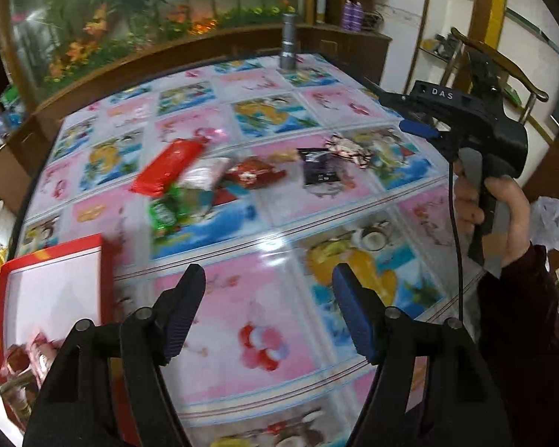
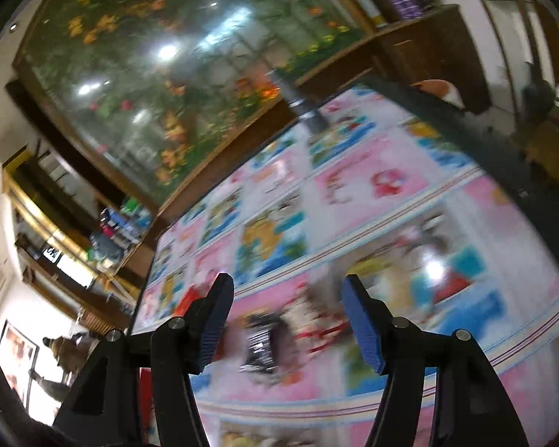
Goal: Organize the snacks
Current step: 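Move both empty grippers back over the snack pile, then grasp the black candy with the left gripper while the right gripper grasps the red-white candy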
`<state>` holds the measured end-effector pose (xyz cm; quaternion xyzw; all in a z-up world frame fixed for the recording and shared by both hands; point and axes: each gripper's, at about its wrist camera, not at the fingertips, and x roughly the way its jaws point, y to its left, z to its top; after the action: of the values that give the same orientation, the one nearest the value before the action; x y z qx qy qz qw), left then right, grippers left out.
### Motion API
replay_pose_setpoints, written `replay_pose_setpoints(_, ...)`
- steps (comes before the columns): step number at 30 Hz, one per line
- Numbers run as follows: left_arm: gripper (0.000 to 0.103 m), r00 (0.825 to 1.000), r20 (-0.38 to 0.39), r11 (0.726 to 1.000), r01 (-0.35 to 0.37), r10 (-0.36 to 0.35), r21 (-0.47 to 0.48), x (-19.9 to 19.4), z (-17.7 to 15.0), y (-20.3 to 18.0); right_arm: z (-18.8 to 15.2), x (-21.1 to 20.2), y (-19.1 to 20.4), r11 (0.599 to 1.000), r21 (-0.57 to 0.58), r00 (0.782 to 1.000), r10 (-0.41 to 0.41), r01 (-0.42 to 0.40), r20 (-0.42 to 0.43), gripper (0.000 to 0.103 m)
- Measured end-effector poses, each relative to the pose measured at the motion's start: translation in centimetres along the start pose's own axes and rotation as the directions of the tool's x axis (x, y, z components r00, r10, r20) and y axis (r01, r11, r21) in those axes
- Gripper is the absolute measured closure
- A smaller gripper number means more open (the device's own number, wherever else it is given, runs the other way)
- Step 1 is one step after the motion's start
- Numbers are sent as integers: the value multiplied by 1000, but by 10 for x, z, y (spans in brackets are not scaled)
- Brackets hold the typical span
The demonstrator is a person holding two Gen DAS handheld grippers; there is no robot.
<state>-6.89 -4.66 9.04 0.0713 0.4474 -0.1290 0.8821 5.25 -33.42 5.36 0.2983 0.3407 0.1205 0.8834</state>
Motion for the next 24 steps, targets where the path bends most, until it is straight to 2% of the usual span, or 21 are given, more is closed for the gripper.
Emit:
replay_pose_setpoints(4, 33, 1000, -2, 1000, 7, -7, 27, 16, 15, -9, 13, 5, -27, 999, 29, 999, -38, 39, -34, 39)
replay_pose_setpoints(7, 33, 1000, -7, 1000, -5, 5, 28, 29, 22, -5, 19, 10, -44, 997, 65, 997, -30, 35, -64, 39)
replay_pose_setpoints(10, 33, 999, -21, 999, -27, 27, 18, 37, 23, 3, 20, 13, -47, 998, 54, 996, -19, 23, -89, 39)
replay_pose_setpoints(19, 33, 998, -47, 1000, -28, 29, 14, 54, 22, 9, 2, 35, -16, 995, -95, 981, -59, 42, -186, 39)
replay_pose_setpoints(24, 33, 998, -54, 999, -22, 24, 25, 60, 21, 5, -6, 41, 0, 988, -153, 978, -44, 13, -206, 39)
